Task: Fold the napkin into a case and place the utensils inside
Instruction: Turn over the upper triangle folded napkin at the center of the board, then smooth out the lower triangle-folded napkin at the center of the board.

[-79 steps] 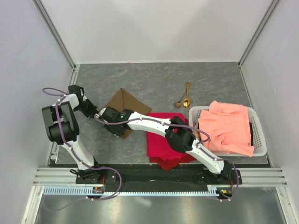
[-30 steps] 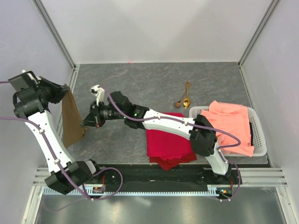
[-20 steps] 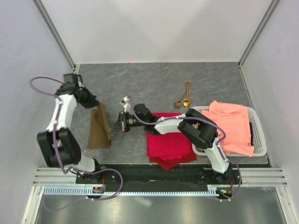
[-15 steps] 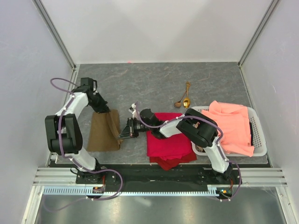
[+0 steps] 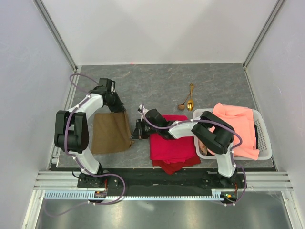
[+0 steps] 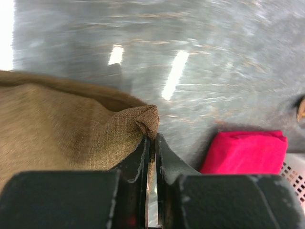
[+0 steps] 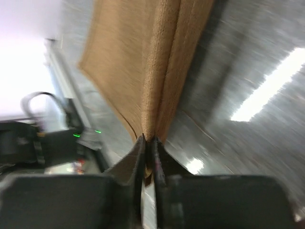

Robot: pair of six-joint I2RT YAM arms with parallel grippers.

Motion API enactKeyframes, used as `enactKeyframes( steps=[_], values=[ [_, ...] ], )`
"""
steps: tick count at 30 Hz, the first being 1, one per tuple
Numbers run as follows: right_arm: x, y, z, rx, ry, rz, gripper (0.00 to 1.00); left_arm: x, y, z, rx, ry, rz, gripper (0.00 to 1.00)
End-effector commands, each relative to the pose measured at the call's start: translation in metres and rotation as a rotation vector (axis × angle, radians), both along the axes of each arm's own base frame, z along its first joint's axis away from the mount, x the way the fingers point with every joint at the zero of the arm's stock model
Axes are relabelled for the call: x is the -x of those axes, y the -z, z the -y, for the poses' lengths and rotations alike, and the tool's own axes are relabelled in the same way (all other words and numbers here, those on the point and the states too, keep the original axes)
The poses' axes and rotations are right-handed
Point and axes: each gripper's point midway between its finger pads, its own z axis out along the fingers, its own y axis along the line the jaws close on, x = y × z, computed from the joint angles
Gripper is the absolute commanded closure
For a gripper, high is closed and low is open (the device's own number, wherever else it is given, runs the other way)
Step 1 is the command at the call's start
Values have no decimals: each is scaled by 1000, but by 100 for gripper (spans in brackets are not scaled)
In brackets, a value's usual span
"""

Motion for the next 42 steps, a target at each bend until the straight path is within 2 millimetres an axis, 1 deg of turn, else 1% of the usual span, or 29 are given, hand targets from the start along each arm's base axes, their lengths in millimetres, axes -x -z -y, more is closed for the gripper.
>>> enactKeyframes(
  steps=[1, 2, 4, 5, 7, 8, 10, 12, 13, 14, 15, 16, 17, 18, 19, 20, 22, 23, 24, 25, 26, 27, 28, 29, 30, 31, 33, 34, 42],
  values=[
    [50, 36, 51, 277, -101, -49, 79, -90, -70, 33, 50, 36, 394, 83],
    [45, 40, 57, 299, -82, -32, 71, -91, -78, 45, 89, 71, 398, 73],
    [37, 37, 66, 327, -51, -20, 65, -86, -74, 58, 132, 106, 348, 64],
    [31, 35, 67, 333, -42, 3, 60, -85, -81, 64, 164, 130, 347, 58],
    [27, 32, 73, 379, -34, 29, 55, -80, -88, 64, 171, 144, 328, 53],
    [16, 27, 73, 395, -7, 64, 52, -72, -93, 68, 186, 182, 299, 45],
    [9, 25, 79, 433, 11, 84, 48, -66, -110, 63, 194, 196, 310, 44],
    [-2, 19, 79, 434, 37, 93, 45, -55, -116, 52, 169, 175, 321, 44],
    [-4, 18, 79, 441, 43, 96, 44, -47, -137, 47, 162, 169, 373, 43],
    [-7, 16, 77, 443, 48, 102, 43, -37, -131, 43, 154, 170, 361, 43],
    [-10, 16, 77, 452, 62, 109, 43, -28, -133, 37, 149, 162, 357, 44],
    [-11, 17, 78, 463, 65, 103, 43, -19, -144, 35, 147, 159, 381, 44],
    [-16, 12, 73, 447, 71, 112, 42, -5, -135, 34, 153, 160, 354, 48],
    [-20, 8, 71, 439, 82, 121, 42, 3, -134, 35, 164, 158, 352, 50],
    [-25, 6, 71, 437, 96, 121, 42, 16, -142, 36, 175, 161, 379, 54],
    [-38, -1, 69, 421, 122, 124, 42, 35, -118, 38, 178, 153, 322, 55],
    [-50, -4, 67, 395, 138, 97, 43, 55, -105, 39, 176, 155, 313, 56],
    [-65, -13, 66, 371, 161, 103, 43, 75, -91, 39, 166, 156, 292, 55],
    [-71, -11, 66, 369, 165, 93, 43, 85, -86, 41, 166, 162, 293, 54],
    [-78, -19, 59, 337, 155, 93, 43, 101, -67, 42, 161, 167, 256, 52],
    [-88, -21, 61, 325, 165, 83, 43, 112, -70, 48, 159, 188, 282, 52],
    [-93, -17, 59, 321, 159, 73, 43, 119, -64, 50, 152, 195, 276, 51],
    [-106, -24, 58, 299, 172, 78, 42, 128, -49, 48, 131, 183, 250, 51],
    [-111, -27, 56, 287, 174, 77, 42, 136, -46, 53, 129, 202, 251, 50],
    [-117, -21, 56, 290, 179, 70, 42, 140, -40, 54, 123, 203, 241, 51],
    [-127, -30, 51, 267, 184, 80, 42, 146, -27, 51, 107, 188, 210, 52],
    [-133, -21, 48, 266, 173, 67, 42, 154, -18, 56, 112, 196, 180, 52],
    [-139, -24, 46, 259, 178, 79, 42, 154, -13, 57, 108, 182, 176, 53],
    [-147, 5, 37, 252, 153, 66, 46, 173, 12, 81, 19, 272, 104, 52]
  ],
)
